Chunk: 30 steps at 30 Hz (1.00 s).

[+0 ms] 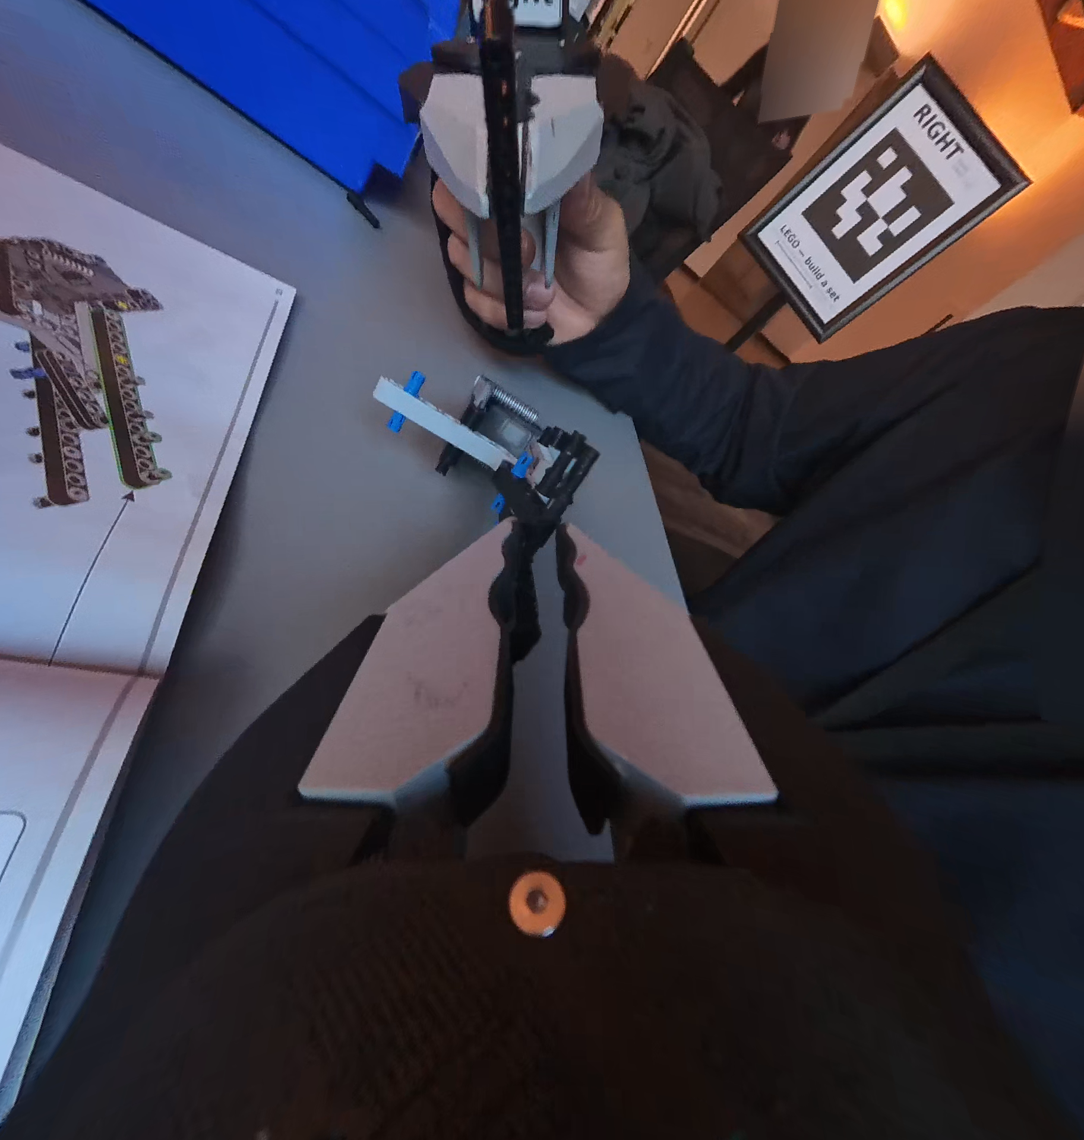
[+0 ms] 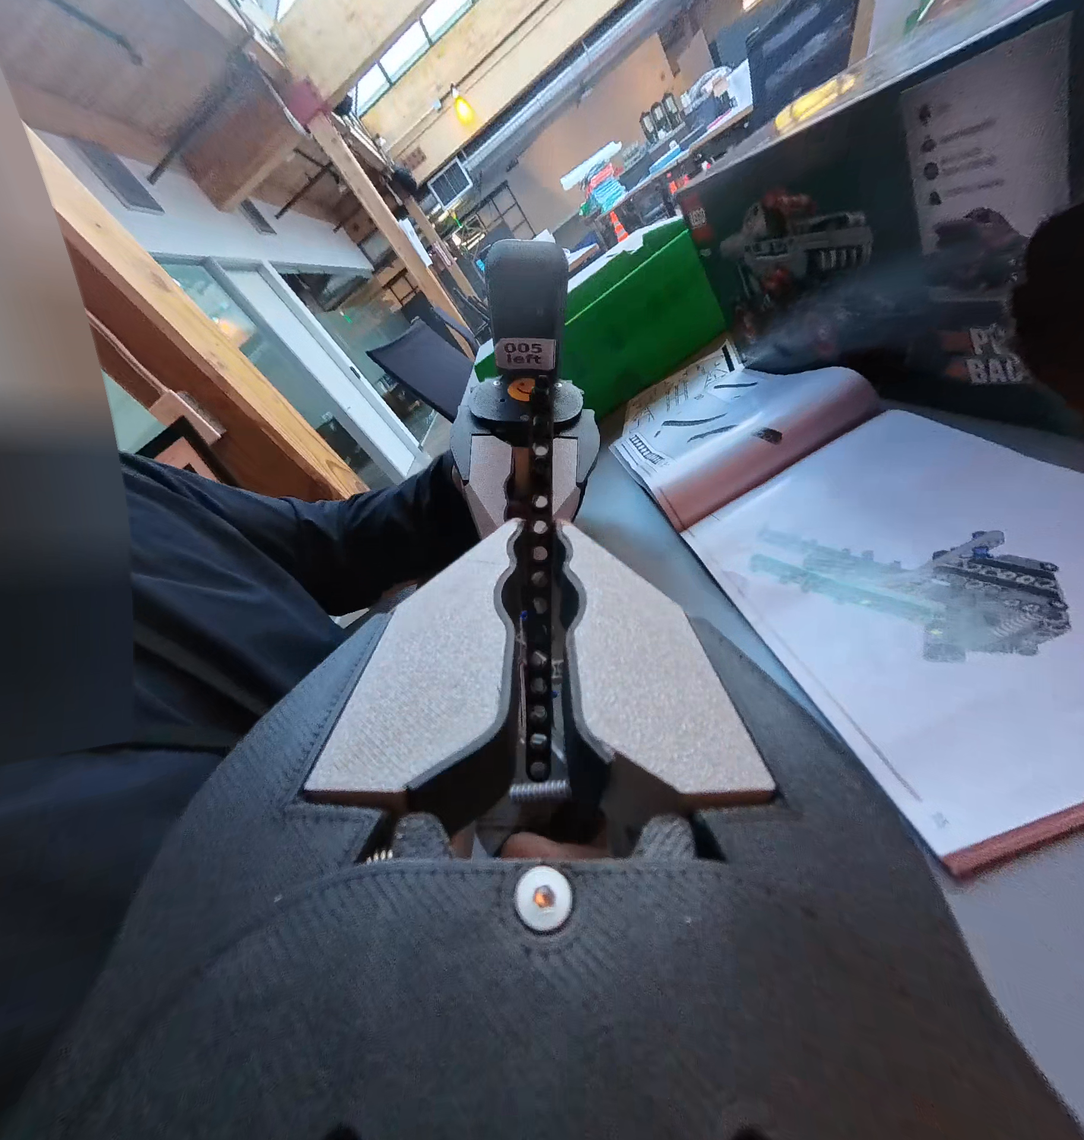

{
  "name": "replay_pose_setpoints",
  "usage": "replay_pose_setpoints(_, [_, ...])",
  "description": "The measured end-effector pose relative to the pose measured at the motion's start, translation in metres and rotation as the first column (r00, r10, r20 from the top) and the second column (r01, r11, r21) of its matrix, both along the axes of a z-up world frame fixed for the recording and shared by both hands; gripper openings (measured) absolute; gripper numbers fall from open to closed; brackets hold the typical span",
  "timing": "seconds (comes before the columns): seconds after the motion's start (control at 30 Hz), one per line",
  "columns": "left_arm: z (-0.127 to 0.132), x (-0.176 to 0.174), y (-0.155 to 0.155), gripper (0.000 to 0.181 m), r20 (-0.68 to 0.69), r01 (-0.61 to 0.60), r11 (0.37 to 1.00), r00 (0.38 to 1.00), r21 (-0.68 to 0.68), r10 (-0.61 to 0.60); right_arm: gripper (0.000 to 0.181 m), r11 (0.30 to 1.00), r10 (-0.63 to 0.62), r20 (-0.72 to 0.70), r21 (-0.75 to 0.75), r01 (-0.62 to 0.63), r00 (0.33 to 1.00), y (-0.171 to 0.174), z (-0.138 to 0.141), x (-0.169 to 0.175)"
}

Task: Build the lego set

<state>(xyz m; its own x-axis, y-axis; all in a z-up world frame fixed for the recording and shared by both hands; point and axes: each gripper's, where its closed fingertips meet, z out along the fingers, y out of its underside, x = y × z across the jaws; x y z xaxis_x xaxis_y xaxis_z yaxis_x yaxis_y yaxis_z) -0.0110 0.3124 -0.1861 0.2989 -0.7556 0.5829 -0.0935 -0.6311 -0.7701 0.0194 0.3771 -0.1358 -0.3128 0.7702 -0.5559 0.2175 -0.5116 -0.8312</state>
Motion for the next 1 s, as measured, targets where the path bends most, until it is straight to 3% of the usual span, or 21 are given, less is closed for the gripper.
replay_pose_setpoints(0.37, [0.006, 0.008, 0.004, 0.008, 0.038, -0.027, 0.999, 0.999, 0.044, 0.025, 0.005, 0.963, 0.09, 0.096, 0.245, -0.111, 0.991, -0.039, -0.012, -0.021])
replay_pose_setpoints(0.6, [0.007, 0.009, 0.004, 0.008, 0.041, -0.027, 0.998, 0.999, 0.053, 0.025, 0.005, 0.921, 0.051, 0.162, 0.374, -0.109, 0.985, -0.049, -0.02, -0.03])
replay_pose_setpoints(1.0, [0.006, 0.009, 0.005, 0.008, 0.034, -0.038, 0.998, 0.999, 0.056, 0.036, 0.006, 0.92, 0.095, 0.202, 0.356, -0.163, 0.975, -0.054, -0.027, -0.023])
